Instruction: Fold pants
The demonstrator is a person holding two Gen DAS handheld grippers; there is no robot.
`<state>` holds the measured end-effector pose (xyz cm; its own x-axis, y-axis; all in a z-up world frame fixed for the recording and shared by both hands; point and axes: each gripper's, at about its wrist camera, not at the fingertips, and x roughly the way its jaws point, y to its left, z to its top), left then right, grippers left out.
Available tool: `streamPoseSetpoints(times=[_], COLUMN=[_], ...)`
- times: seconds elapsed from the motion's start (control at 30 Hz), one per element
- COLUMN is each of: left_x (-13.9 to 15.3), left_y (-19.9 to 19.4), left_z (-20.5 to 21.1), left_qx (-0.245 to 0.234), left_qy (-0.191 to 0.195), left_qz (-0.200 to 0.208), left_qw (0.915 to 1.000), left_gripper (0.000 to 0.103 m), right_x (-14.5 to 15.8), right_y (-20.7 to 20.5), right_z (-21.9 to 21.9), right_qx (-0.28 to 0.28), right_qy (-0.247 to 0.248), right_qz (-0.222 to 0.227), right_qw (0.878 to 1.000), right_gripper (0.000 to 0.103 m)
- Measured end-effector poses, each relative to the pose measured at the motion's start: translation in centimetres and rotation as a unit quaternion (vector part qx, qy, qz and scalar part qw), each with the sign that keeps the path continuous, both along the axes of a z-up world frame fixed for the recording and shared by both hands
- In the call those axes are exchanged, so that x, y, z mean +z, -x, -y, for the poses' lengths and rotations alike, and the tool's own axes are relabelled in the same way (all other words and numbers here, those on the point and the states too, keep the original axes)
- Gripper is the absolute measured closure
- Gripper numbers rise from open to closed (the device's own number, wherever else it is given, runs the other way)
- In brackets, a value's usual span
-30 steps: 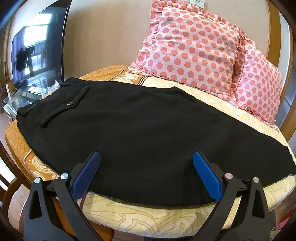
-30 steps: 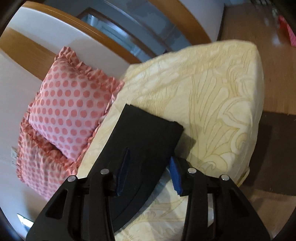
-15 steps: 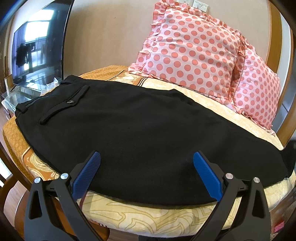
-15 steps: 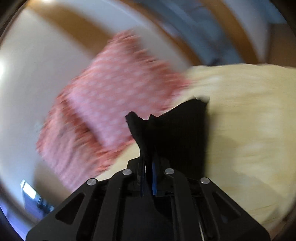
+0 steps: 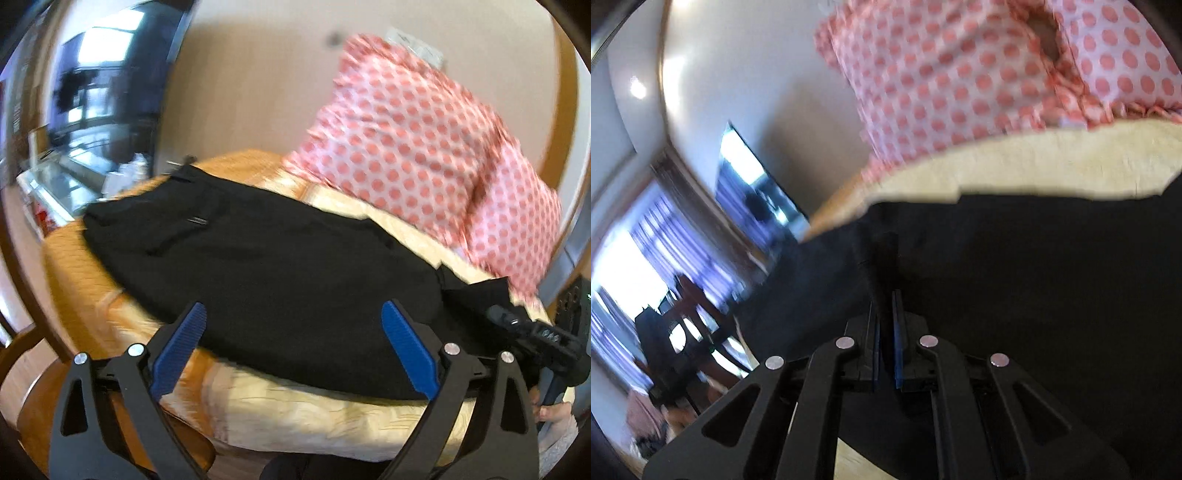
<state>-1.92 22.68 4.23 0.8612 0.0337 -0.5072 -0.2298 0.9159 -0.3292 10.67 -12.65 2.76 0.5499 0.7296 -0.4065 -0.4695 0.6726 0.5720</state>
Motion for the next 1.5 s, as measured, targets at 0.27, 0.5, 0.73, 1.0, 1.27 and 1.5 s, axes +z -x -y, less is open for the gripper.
streamPoseSetpoints(times=[0.27, 0.5, 0.73, 1.0, 1.27, 1.5], left_x=[-1.5, -1.8, -2.7, -2.5, -3.2, -1.7], left_y=[1.0, 0.9, -0.7, -2.3, -3.0, -3.7], left_z=[-5.6, -7.8, -10.4, -11.1, -12.4, -10.2], left_qx=[0.063, 0.079, 0.098, 0.109, 0.131, 0.166], left_qy=[0.111, 0.153, 0.206, 0.222, 0.265, 0.162], left_qz=[-0.005, -0.002, -0.024, -0.047, -0.033, -0.038], left_qw=[0.9918, 0.9851, 0.9734, 0.9678, 0.9547, 0.9718], left_gripper=[0.008, 0.008, 0.008, 0.011, 0.040, 0.085], right_x=[-1.0, -1.5, -1.9, -1.8, -2.5, -2.2], right_y=[2.7, 4.8, 5.1, 5.5, 5.4, 5.6], right_z=[-5.5, -7.0, -7.3, -6.4, -6.3, -4.6], right_qx=[0.078, 0.122, 0.131, 0.135, 0.137, 0.136], right_qy=[0.087, 0.127, 0.142, 0.124, 0.115, 0.075], right_qz=[0.036, 0.051, 0.048, 0.045, 0.050, 0.051], right_qw=[0.992, 0.983, 0.980, 0.982, 0.983, 0.987], right_gripper=[0.094, 0.024, 0.021, 0.018, 0.017, 0.017])
